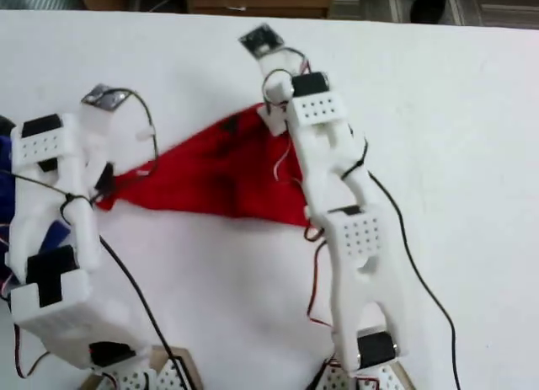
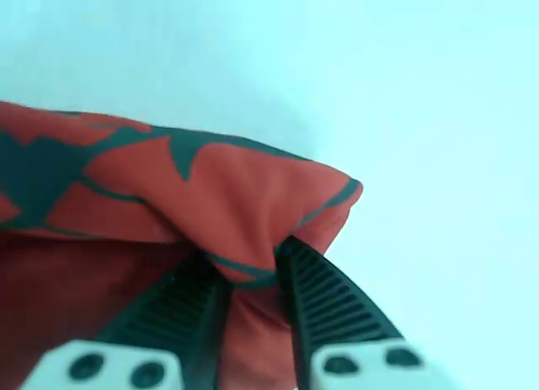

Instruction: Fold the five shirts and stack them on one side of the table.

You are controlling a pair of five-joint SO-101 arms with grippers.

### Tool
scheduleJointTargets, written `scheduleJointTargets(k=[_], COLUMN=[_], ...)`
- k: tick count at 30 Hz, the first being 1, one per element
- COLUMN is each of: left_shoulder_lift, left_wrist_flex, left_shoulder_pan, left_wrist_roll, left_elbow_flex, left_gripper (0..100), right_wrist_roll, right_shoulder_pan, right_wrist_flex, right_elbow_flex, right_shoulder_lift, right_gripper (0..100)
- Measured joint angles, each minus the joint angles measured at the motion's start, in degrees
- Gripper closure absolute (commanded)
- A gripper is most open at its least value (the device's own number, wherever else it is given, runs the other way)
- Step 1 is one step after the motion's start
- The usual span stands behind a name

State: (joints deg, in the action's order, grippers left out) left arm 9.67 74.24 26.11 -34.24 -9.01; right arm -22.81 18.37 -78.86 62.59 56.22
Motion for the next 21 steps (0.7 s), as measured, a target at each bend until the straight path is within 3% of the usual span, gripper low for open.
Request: scheduleJointTargets(k=[4,7,11,16,21], left_shoulder_lift=[0.00,0.00,0.00,0.09,0.09], left_wrist_flex=[-1.23,-1.32,-1.32,-1.32,-0.44], left_shoulder_pan=[0.18,0.18,0.09,0.00,-0.18], left_wrist_roll=[1.41,1.41,1.41,1.67,1.76], left_elbow_flex=[0.00,0.00,0.00,1.49,2.73], left_gripper=[97,97,97,97,97], right_wrist_roll=[0.09,0.09,0.09,1.93,2.73], right_shoulder_pan=[-0.09,-0.88,-3.69,-5.10,-4.31], right_wrist_flex=[-12.92,-20.48,-21.19,-21.19,-21.19], right_elbow_flex=[13.19,21.10,22.77,8.79,-20.04], right_shoulder_lift=[4.31,4.40,4.04,-5.89,-27.16], right_gripper=[71.3,70.6,74.3,77.7,74.8])
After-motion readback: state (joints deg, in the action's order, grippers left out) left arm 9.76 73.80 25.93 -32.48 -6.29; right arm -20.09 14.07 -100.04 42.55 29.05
